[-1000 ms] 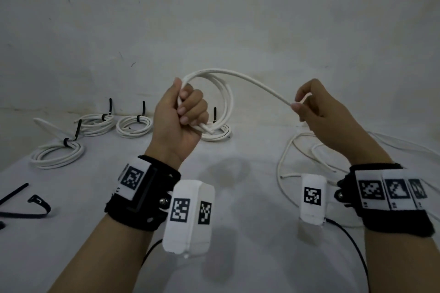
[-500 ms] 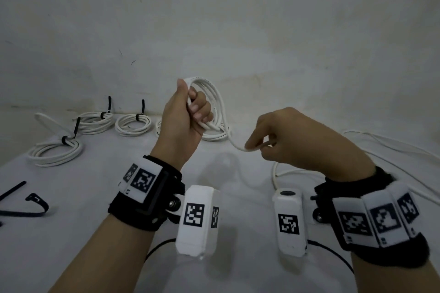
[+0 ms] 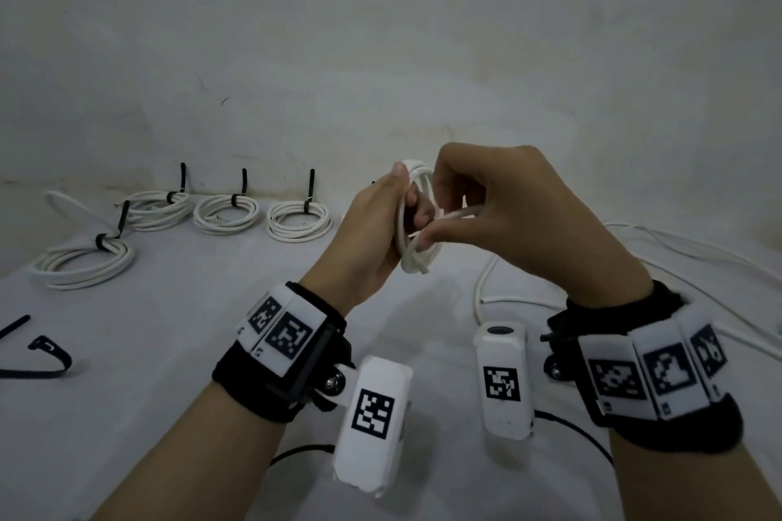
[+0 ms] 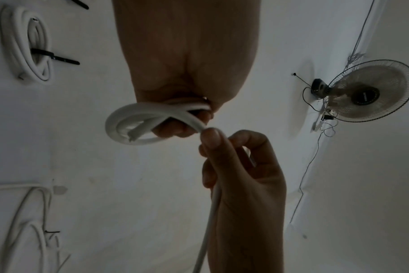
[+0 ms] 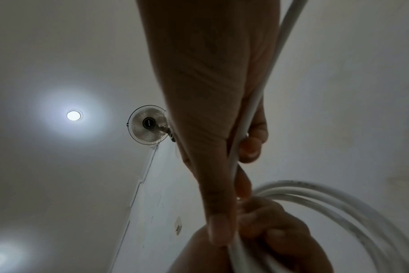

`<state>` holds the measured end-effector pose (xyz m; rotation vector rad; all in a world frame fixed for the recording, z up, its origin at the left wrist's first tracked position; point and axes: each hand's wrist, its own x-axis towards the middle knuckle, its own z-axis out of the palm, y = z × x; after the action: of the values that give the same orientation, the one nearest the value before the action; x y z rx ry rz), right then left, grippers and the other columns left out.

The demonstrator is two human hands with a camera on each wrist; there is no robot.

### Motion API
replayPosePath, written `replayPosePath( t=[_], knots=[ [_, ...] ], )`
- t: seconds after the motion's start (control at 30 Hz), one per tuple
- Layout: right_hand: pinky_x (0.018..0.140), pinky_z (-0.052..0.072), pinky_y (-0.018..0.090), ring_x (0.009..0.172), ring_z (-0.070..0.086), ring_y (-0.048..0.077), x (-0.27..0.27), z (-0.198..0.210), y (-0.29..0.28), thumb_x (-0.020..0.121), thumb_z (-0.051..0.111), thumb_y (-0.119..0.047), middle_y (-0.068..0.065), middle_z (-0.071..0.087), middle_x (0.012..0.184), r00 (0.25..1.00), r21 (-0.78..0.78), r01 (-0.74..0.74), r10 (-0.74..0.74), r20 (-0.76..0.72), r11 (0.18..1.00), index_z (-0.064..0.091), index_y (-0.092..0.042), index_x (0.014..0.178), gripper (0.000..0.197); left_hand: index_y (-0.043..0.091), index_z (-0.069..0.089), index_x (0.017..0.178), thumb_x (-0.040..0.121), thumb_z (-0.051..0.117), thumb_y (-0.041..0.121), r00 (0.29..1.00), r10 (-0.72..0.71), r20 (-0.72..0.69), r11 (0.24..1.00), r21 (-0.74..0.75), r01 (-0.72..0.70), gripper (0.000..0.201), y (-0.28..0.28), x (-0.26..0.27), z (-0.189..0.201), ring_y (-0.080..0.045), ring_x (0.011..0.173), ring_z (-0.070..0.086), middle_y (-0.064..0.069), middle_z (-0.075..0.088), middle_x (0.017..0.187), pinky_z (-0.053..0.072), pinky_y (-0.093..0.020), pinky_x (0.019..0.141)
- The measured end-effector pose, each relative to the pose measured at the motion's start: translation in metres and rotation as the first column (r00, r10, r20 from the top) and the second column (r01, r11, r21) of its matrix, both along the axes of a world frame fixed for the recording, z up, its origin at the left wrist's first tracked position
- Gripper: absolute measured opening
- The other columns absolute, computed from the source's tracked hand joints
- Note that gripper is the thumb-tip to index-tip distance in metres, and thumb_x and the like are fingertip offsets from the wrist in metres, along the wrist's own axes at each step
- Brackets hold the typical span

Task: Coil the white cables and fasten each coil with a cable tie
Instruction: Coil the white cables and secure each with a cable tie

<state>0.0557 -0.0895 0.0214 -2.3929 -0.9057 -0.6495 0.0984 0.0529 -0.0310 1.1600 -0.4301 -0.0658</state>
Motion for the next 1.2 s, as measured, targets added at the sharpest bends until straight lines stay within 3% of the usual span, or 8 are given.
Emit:
replayPosePath(
  t=[0.2, 0.3, 0.43, 0.57, 0.7, 0.83, 0.97, 1.2],
  knots=[
    [0.061, 0.049, 0.023, 0.067, 0.061, 0.011, -0.003, 0.008, -0.014, 0.071, 0.079, -0.012, -0.010, 0.066, 0.070, 0.989, -0.015, -0.005, 0.003, -0.147, 1.000, 0.067, -0.019, 0.076, 0.014, 0.011, 0.037, 0.067, 0.103, 0.027, 0.032, 0.997, 0.013, -0.074, 0.999, 0.030, -0.011, 0.043, 0.000, -0.005, -0.001, -0.013, 0.040, 0.049, -0.001, 0.051, 0.048, 0.042, -0.018, 0.043],
    [0.059, 0.044, 0.013, 0.067, 0.057, 0.007, 0.002, 0.008, -0.020, 0.072, 0.079, -0.021, -0.011, 0.063, 0.068, 0.997, 0.051, 0.066, -0.064, -0.038, 0.996, 0.067, -0.023, 0.077, 0.012, 0.012, 0.038, 0.068, 0.103, 0.029, 0.032, 0.995, -0.030, -0.094, 0.998, 0.056, 0.035, 0.041, -0.001, -0.007, 0.001, -0.011, 0.034, 0.040, 0.000, 0.048, 0.046, 0.035, -0.016, 0.038],
    [0.061, 0.036, 0.010, 0.065, 0.053, 0.007, 0.019, -0.004, -0.018, 0.079, 0.073, -0.025, -0.003, 0.062, 0.074, 0.985, 0.139, 0.064, -0.085, 0.151, 0.988, 0.076, -0.021, 0.090, 0.012, 0.012, 0.038, 0.068, 0.102, 0.029, 0.032, 0.985, -0.140, -0.098, 0.990, 0.015, 0.142, 0.041, -0.004, -0.009, 0.004, -0.003, 0.029, 0.025, 0.005, 0.034, 0.042, 0.022, -0.015, 0.034],
    [0.063, 0.042, 0.016, 0.071, 0.054, 0.010, 0.033, -0.017, -0.008, 0.085, 0.065, -0.024, 0.001, 0.063, 0.081, 0.947, 0.182, 0.047, -0.102, 0.306, 0.982, 0.074, -0.018, 0.101, 0.019, 0.014, 0.036, 0.065, 0.101, 0.028, 0.033, 0.976, -0.181, -0.117, 0.982, -0.083, 0.172, 0.042, 0.002, -0.010, 0.009, -0.001, 0.025, 0.021, 0.007, 0.028, 0.037, 0.016, -0.015, 0.031],
    [0.074, 0.052, 0.030, 0.084, 0.063, 0.014, 0.036, -0.021, -0.012, 0.088, 0.062, -0.018, 0.004, 0.068, 0.094, 0.971, 0.200, -0.061, 0.011, 0.241, 0.978, 0.069, -0.017, 0.113, 0.026, 0.015, 0.036, 0.063, 0.101, 0.028, 0.036, 0.974, -0.199, -0.111, 0.976, -0.110, 0.187, 0.044, 0.003, -0.013, 0.013, -0.001, 0.024, 0.020, 0.008, 0.027, 0.036, 0.014, -0.015, 0.030],
    [0.065, 0.046, 0.017, 0.067, 0.058, 0.010, 0.039, -0.023, -0.015, 0.084, 0.064, -0.016, 0.006, 0.068, 0.080, 0.953, 0.131, -0.010, -0.030, 0.302, 0.991, 0.069, -0.015, 0.113, 0.030, 0.015, 0.035, 0.064, 0.098, 0.030, 0.044, 0.966, -0.231, -0.116, 0.968, -0.124, 0.216, 0.045, -0.001, -0.017, 0.013, -0.001, 0.025, 0.020, 0.008, 0.025, 0.036, 0.015, -0.015, 0.033],
    [0.058, 0.046, 0.018, 0.054, 0.059, 0.011, 0.037, -0.019, -0.017, 0.086, 0.058, -0.007, 0.000, 0.065, 0.070, 0.943, 0.139, 0.005, -0.050, 0.328, 0.990, 0.072, -0.009, 0.099, 0.020, 0.016, 0.037, 0.067, 0.081, 0.046, 0.048, 0.976, -0.212, -0.048, 0.977, -0.002, 0.212, 0.036, -0.001, -0.020, 0.014, -0.004, 0.033, 0.026, 0.008, 0.025, 0.042, 0.027, -0.017, 0.041],
    [0.055, 0.047, 0.014, 0.053, 0.059, 0.014, 0.034, -0.018, -0.016, 0.088, 0.056, 0.002, -0.004, 0.057, 0.064, 0.965, 0.163, 0.013, -0.055, 0.257, 0.986, 0.071, -0.008, 0.096, 0.020, 0.018, 0.031, 0.060, 0.079, 0.050, 0.044, 0.983, -0.179, -0.035, 0.974, 0.133, 0.182, 0.037, 0.003, -0.021, 0.017, -0.007, 0.037, 0.029, 0.006, 0.024, 0.046, 0.032, -0.017, 0.042]
  ],
)
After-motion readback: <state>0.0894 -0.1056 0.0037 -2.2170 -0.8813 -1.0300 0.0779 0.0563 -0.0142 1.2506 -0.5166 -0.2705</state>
